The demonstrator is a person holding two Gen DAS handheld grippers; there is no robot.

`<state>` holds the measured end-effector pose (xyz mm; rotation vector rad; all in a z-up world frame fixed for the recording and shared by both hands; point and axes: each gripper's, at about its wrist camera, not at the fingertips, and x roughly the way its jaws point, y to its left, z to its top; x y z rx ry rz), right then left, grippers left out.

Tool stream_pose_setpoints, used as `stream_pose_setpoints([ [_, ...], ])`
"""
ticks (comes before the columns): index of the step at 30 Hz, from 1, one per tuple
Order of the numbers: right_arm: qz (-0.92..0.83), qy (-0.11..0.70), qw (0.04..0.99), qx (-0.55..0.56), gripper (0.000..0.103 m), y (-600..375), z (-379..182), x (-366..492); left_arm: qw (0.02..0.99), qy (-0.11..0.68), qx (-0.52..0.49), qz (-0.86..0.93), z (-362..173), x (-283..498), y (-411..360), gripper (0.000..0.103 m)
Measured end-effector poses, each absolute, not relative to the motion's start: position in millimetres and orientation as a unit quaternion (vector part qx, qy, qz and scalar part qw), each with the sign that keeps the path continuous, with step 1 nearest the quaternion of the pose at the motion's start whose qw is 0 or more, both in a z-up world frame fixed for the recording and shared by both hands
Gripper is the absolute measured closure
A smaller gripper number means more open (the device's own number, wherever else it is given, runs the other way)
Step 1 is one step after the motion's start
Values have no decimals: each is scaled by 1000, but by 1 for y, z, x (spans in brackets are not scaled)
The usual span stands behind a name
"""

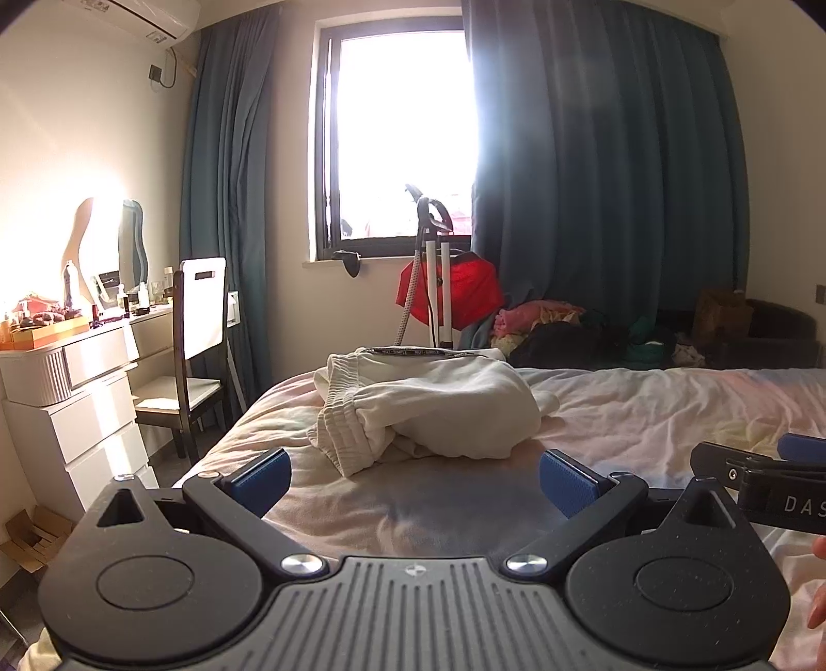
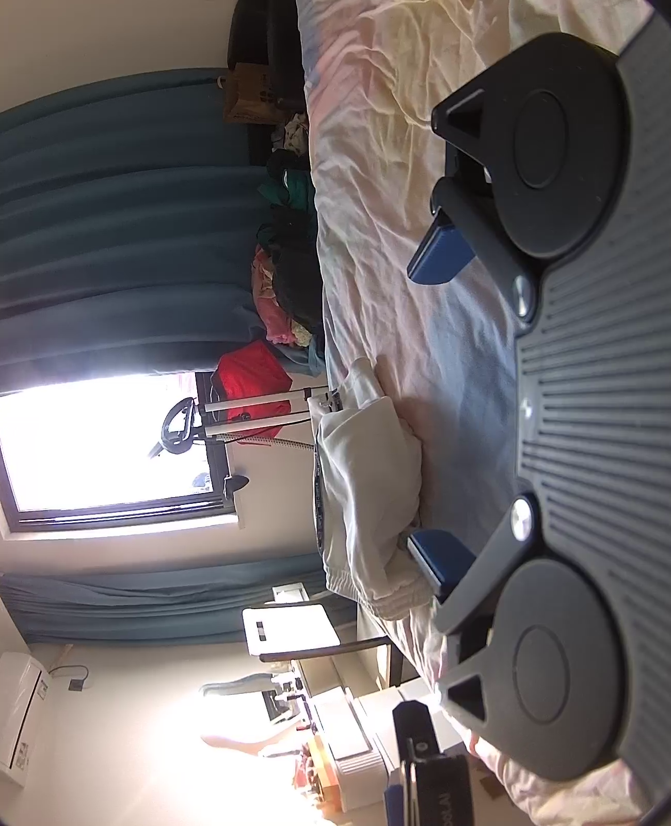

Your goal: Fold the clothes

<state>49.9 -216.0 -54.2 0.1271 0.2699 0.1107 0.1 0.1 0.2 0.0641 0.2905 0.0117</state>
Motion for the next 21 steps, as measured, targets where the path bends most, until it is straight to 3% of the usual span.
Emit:
stream_pose_setpoints([
  [21, 34, 123, 990, 63, 0, -214, -61, 49, 988, 154, 24, 5, -3, 0, -2, 0],
])
